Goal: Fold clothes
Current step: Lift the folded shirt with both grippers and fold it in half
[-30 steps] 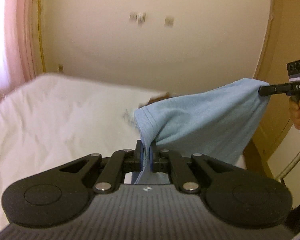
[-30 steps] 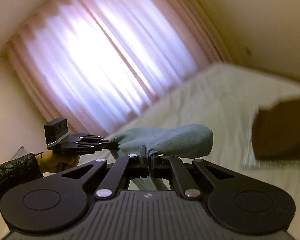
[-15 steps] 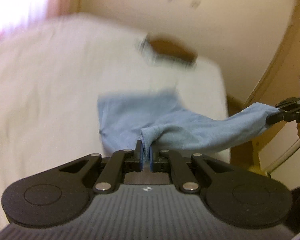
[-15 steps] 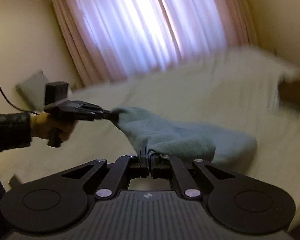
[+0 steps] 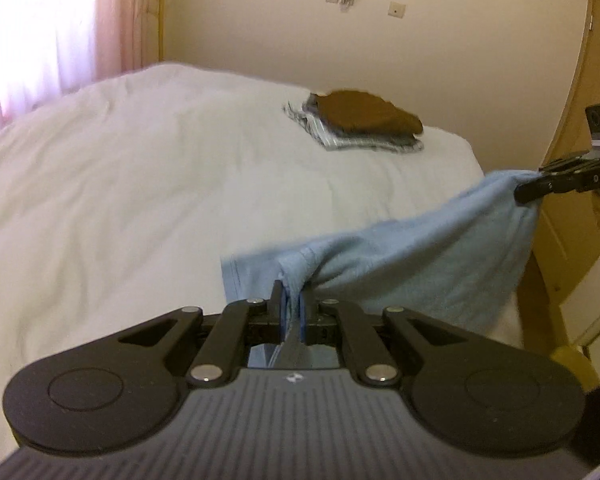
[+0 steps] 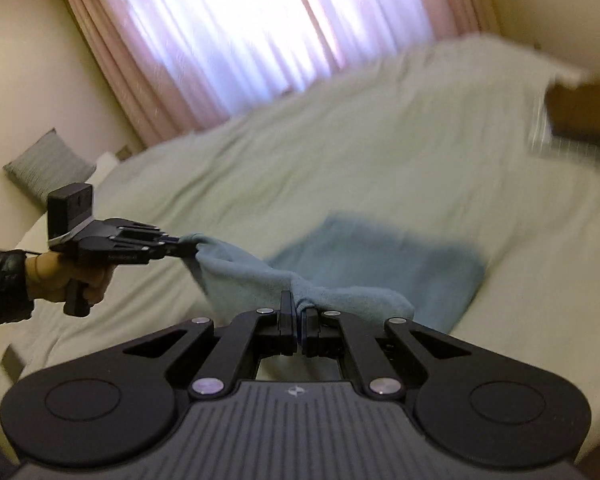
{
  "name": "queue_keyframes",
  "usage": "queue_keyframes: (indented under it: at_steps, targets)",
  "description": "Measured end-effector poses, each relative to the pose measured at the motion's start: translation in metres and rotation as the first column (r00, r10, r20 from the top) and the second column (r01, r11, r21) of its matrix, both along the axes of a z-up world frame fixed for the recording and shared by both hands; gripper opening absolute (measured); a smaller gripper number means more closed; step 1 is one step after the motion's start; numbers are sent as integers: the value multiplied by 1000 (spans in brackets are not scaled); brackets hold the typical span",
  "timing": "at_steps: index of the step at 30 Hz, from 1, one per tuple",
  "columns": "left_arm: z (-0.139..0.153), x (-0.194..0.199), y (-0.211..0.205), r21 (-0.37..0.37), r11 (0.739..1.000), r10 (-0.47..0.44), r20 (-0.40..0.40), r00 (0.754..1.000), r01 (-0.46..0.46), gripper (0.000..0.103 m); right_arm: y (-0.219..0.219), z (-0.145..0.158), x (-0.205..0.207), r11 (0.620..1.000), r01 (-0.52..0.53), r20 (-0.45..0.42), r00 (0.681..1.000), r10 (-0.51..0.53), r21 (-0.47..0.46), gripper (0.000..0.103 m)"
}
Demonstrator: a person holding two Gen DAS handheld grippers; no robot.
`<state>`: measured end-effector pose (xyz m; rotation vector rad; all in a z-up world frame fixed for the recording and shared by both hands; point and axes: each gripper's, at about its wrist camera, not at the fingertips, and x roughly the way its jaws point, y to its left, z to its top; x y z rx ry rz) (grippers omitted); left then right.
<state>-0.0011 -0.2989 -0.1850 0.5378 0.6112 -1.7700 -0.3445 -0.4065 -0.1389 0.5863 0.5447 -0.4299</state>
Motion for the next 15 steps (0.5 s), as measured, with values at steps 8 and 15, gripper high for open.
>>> queue_keyframes:
  at_steps: [8,15]
  targets:
    - [-90,-8,-74,282,959,23,0,1000,-22,4,-105,-113,-10,959,139,-82,989,-122,248,4]
    - [-70,-2,-76,235,971,54,-10,999,-50,4,-130,-142,-10,914,177,-62,984,-165,364,7]
